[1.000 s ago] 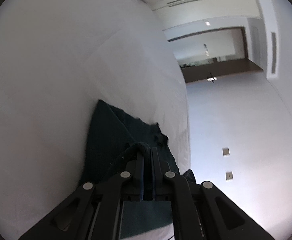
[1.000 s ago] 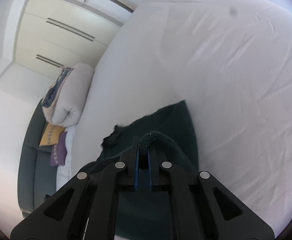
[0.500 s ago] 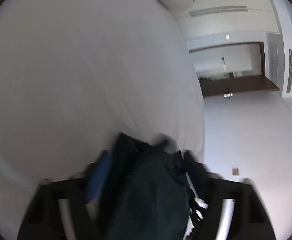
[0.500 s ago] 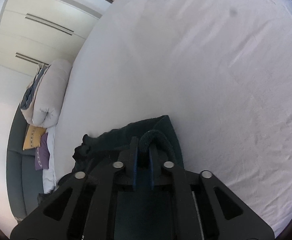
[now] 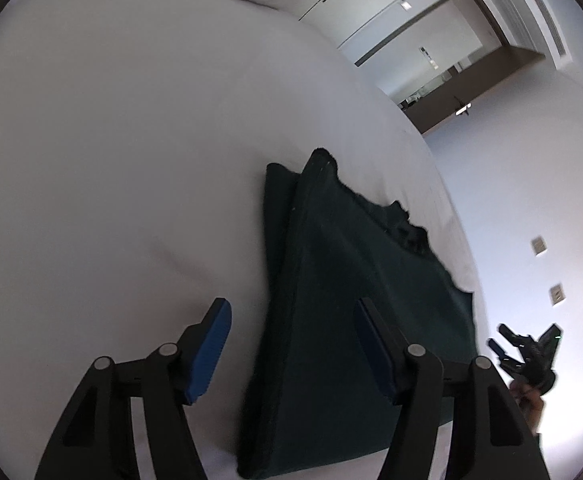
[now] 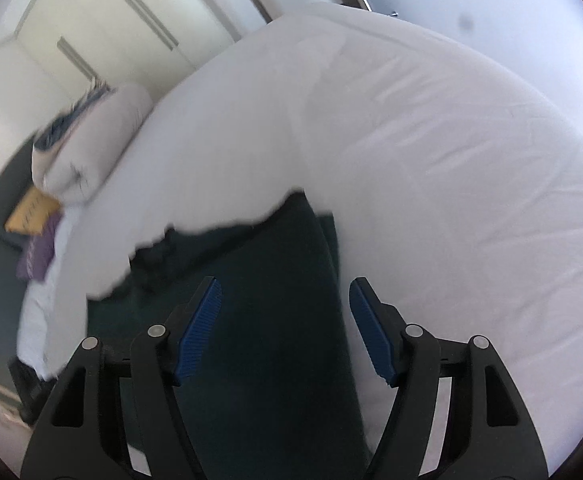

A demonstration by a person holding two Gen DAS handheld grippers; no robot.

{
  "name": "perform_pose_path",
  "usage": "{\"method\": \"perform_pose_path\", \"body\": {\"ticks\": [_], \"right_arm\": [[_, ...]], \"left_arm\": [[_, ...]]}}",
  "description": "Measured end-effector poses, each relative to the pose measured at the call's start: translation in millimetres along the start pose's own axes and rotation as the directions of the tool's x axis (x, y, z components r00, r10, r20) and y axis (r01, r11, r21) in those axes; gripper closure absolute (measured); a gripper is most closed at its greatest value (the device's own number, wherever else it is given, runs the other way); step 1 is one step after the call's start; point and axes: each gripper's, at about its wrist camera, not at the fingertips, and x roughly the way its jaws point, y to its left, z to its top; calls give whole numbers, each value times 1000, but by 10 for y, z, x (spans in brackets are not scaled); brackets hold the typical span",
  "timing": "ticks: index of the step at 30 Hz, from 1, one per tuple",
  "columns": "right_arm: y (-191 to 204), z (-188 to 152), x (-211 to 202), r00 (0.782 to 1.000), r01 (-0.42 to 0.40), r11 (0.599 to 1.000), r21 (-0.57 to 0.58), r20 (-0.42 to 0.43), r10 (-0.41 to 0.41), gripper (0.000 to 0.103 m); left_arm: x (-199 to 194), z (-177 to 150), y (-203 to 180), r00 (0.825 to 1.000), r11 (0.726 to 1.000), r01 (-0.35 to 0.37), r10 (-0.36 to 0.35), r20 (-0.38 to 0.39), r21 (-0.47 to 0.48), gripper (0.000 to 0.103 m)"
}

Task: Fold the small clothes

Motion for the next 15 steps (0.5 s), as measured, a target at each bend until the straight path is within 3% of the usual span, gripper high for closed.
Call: {"method": "perform_pose_path", "body": {"ticks": [5,7,9,10,15], "right_arm": [[-61,-390,-150,999,31,998,-53,-23,-33,37],[-99,-483,-173,999,38,998,-47,-25,-39,37],[-281,-584,-325,1000,19,999,-25,-24,-20,37],[-298,-622,-347,1000,11,1000,-20,-25,-12,37],[-305,-784,-434,998,23,997,-68,-58,-26,38]], "left_arm": [[53,-103,-104,999,997,-30,32,-23,78,46],[95,-139,-103,998,995,-43,46,-34,89,54],[91,-164,-80,997,995,-52,56,-45,89,74],[103,-172,-61,997,994,-62,66,-50,86,80],[29,-209,-85,997,992,-75,78,-25,103,89]]}}
